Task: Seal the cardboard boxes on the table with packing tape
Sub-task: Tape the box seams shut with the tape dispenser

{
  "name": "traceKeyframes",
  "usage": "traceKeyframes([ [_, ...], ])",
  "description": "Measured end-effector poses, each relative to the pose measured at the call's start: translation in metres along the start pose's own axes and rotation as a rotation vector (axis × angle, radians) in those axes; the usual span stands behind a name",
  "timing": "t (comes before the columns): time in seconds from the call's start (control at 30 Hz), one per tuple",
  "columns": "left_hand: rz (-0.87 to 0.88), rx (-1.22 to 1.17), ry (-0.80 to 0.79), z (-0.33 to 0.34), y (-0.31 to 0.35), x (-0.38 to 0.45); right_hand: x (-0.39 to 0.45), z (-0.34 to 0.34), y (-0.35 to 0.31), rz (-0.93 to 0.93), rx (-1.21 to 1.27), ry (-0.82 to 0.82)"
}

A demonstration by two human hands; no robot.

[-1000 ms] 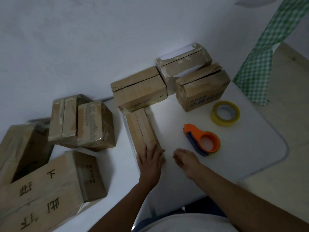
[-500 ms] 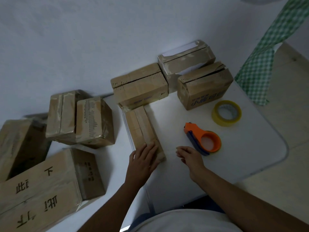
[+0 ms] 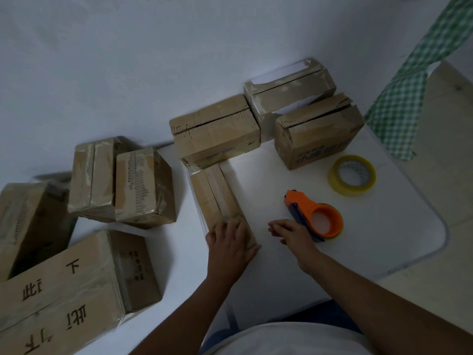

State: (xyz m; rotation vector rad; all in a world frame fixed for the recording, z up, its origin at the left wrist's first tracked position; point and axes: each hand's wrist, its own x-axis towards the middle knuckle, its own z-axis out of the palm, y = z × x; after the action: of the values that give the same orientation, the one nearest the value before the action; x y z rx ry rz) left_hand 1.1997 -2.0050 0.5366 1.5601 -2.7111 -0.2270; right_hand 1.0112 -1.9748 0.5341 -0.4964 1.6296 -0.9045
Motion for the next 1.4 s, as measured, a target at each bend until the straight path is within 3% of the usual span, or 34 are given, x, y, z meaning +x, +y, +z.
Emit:
traceKeyframes([
  [0.1, 0.018, -0.037, -0.001, 0.000, -0.007, -0.001, 0.008, 0.002, 0.000, -0.043, -0.065, -0.008],
  [0.33, 0.305, 0.001, -0.042, 0.004, -0.056, -0.016, 0.025, 0.019, 0.007, -0.116, -0.159, 0.026],
  [0.63, 0.316, 0.021, -0.081, 0.007, -0.057, -0.014, 0.028, 0.059, 0.008, -0.241, -0.320, 0.047],
  [0.87, 0.308, -0.006, -0.082, 0.007, -0.057, -0.013, 0.036, 0.058, -0.002, -0.203, -0.365, 0.037],
  [0.97, 0.311, -0.006, -0.071, 0.010, -0.058, -0.014, 0.027, 0.048, 0.002, -0.153, -0.264, 0.065],
  [1.17, 0.313, -0.020, -0.013, 0.015, -0.058, -0.015, -0.008, 0.073, 0.001, -0.130, -0.300, -0.335],
  [1.27, 0.319, -0.015, -0.004, 0.015, -0.058, -0.015, -0.010, 0.071, -0.005, -0.131, -0.290, -0.406],
  [1.4, 0.318, -0.022, -0.040, 0.011, -0.059, -0.012, -0.007, 0.054, -0.002, -0.071, -0.120, -0.139],
])
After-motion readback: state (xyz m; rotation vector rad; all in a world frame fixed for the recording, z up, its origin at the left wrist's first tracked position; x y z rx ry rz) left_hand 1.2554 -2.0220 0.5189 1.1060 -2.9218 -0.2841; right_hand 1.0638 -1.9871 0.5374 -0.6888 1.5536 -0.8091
